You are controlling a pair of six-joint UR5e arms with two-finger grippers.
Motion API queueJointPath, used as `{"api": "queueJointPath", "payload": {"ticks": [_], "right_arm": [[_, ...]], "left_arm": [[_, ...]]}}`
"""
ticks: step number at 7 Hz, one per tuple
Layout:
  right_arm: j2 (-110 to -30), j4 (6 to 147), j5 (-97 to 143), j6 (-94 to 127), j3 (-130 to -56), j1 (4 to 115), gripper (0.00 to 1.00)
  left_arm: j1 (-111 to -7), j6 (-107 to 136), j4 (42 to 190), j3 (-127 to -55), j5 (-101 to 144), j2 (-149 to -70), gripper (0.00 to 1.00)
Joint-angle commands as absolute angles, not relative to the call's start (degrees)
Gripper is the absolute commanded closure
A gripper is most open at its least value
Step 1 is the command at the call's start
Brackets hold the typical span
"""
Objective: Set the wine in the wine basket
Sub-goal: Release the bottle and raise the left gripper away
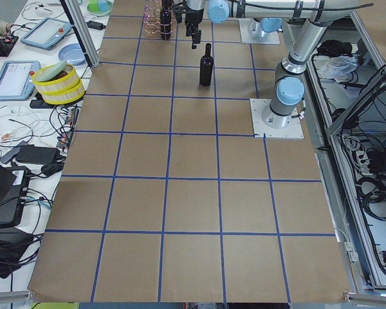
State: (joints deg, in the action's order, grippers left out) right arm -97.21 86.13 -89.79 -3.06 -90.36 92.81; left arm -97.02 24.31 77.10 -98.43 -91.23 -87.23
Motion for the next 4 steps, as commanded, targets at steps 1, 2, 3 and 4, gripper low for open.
{"api": "queueJointPath", "payload": {"ticks": [1,2,3,4], "right_arm": [[-97.21,86.13,-89.74,-0.55,-90.35,93.43,0.0],[-97.12,86.13,-89.65,3.39,-90.35,94.21,0.0],[-96.86,86.13,-89.74,5.78,-90.35,96.65,0.0],[-96.16,86.48,-89.74,11.37,-90.35,99.55,0.0]], "left_arm": [[-85.49,9.38,81.0,-92.93,-88.44,-87.19,0.0],[-83.08,7.84,84.86,-90.73,-86.5,-87.01,0.0],[-83.58,7.82,85.6,-89.14,-86.4,-87.53,0.0],[-86.28,7.74,86.13,-88.6,-86.74,-87.63,0.0]]}}
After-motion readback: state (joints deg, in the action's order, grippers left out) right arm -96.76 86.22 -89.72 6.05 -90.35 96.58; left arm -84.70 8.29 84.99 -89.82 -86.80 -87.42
